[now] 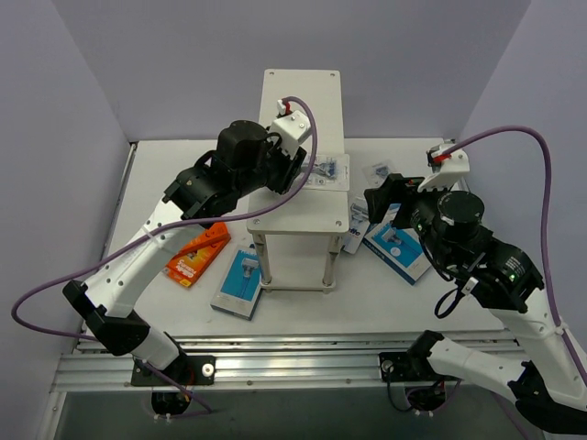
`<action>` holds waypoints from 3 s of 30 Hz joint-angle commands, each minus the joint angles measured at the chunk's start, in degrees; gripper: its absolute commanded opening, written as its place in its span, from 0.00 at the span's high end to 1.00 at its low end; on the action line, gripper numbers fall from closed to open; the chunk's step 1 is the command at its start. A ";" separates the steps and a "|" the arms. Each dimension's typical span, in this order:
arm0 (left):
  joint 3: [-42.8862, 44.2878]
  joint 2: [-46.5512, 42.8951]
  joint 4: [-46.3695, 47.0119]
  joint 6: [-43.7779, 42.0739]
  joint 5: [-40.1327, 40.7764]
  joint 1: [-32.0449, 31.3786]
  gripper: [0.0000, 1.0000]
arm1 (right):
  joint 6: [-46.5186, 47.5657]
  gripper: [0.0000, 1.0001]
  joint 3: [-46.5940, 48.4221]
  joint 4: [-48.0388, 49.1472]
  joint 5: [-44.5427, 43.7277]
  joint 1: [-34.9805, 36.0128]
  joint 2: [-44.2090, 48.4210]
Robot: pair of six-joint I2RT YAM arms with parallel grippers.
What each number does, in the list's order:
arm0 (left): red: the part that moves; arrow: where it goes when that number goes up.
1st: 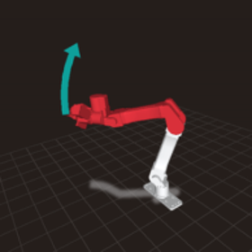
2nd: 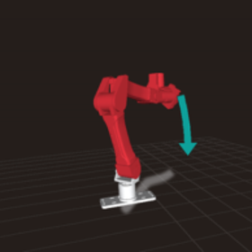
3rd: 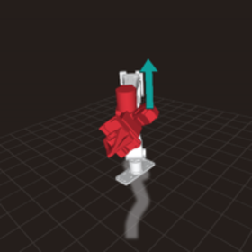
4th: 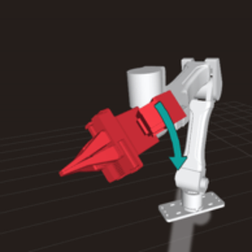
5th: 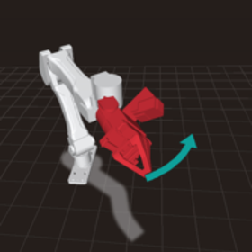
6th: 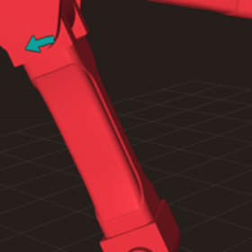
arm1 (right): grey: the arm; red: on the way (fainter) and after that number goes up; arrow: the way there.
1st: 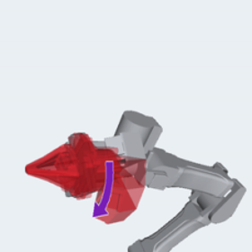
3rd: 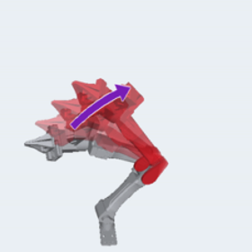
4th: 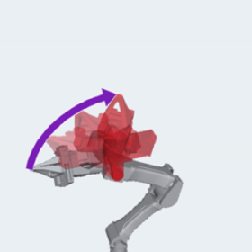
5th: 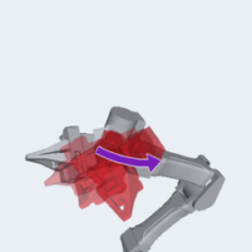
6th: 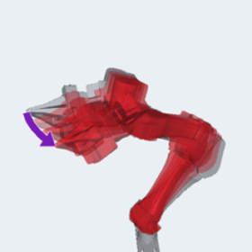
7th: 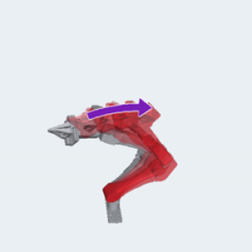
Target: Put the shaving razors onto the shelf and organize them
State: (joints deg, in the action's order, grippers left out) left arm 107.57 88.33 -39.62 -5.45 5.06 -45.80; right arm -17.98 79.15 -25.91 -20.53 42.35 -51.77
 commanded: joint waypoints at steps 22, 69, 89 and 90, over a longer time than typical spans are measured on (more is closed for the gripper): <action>12.74 15.27 -0.37 0.09 1.36 7.12 0.52 | -0.04 0.20 -3.39 3.59 -2.14 -1.30 0.53; 47.91 39.30 -1.35 4.31 -25.63 21.72 0.09 | 0.84 0.18 0.47 9.83 17.81 -18.97 -11.34; 21.83 11.10 8.66 4.66 -14.65 22.42 0.06 | -5.66 0.20 2.14 5.88 17.72 -19.58 -11.07; 17.37 9.24 9.37 4.75 -14.03 22.77 0.06 | -6.62 0.21 1.88 5.44 17.37 -20.19 -11.07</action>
State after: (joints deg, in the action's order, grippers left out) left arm 130.37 105.12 -35.53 -1.83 -12.97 -24.29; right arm -21.67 79.11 -19.11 -0.78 23.42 -63.22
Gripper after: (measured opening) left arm 0.944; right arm 0.802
